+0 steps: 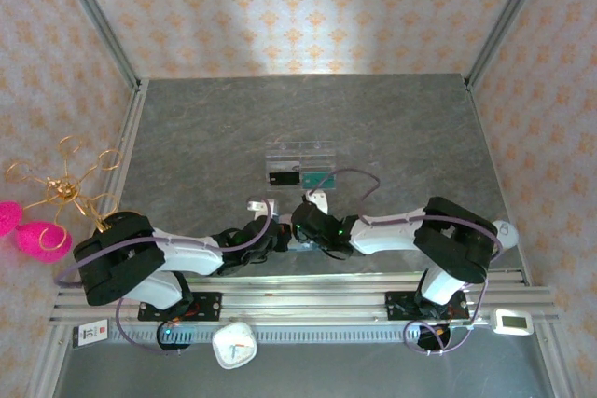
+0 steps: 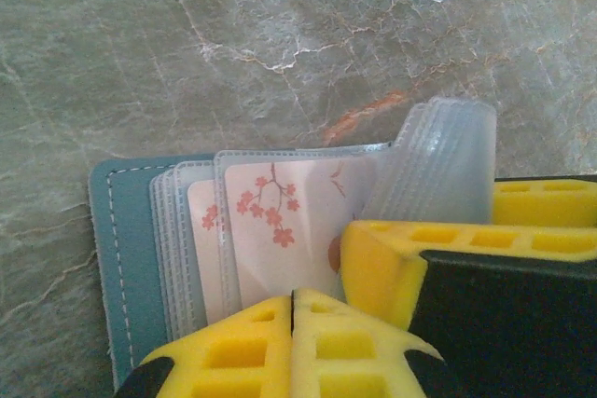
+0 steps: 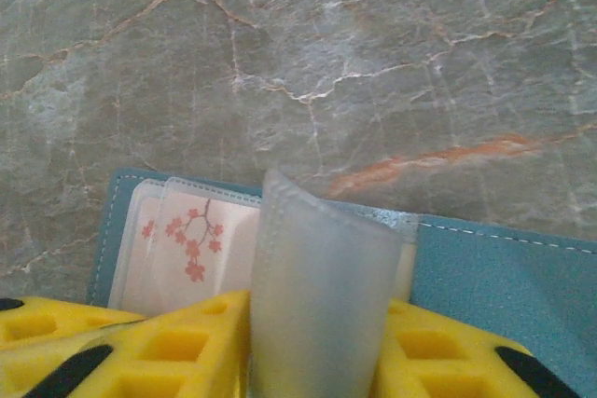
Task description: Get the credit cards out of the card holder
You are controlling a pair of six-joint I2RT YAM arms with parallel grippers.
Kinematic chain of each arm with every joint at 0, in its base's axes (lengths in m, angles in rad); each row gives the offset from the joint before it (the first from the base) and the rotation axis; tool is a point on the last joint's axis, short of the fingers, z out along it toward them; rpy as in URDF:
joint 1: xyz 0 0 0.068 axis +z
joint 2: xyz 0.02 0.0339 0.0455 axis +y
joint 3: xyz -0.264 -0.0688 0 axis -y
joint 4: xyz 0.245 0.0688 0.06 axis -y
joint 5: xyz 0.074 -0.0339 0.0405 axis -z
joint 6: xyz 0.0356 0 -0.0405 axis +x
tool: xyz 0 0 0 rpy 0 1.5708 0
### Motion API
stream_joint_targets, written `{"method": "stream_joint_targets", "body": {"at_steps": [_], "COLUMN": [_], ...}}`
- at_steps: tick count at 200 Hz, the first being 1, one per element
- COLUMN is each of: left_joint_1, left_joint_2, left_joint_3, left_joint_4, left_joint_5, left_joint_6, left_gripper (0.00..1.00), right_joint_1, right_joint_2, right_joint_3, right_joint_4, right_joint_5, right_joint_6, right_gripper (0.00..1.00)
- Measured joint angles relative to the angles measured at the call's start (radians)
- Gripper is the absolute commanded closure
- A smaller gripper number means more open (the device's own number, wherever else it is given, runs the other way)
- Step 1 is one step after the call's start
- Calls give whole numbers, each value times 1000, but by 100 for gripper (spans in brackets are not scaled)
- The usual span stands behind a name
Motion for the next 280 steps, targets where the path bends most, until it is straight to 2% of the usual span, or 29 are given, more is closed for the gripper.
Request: {"method": "stream_joint_targets", "body": {"at_steps": [17,43,102,113,133,157,173,216,280], "left_joint_1": [0,0,0,0,0,0,0,0,0], "left_joint_2": [13,27,27,27,27,25,25,25,25], "left_joint_3": [15,27,29,29,31,31,31,31,31], "left_joint_4": [-7,-11,-11,-11,-13,-15,-15,-15,-15], "left_joint_5": [0,1,5,7,8,8,8,8,8], "left_joint_6": [0,0,0,0,1,2,1,1,1], "left_gripper": [100,100,100,100,100,100,100,100,100], "right_joint_1": [1,1,-42,-57,-62,-62,-62,-84,-155], "right_joint_2": [-22,-77,-313,-357,-470,-575,-536,-292,-177], "right_joint_3": [-12,-55,-186,-198,-200,-185,-150,-119,-200], "right_joint_4": [-21,-56,-179,-229,-277,-216,-146,34,144], "right_joint_5": [20,61,130,142,135,36,-64,-281,-394], "right_joint_6": [6,16,63,65,39,0,-13,2,65], "right_gripper": [59,58,54,56,66,73,74,78,80]}}
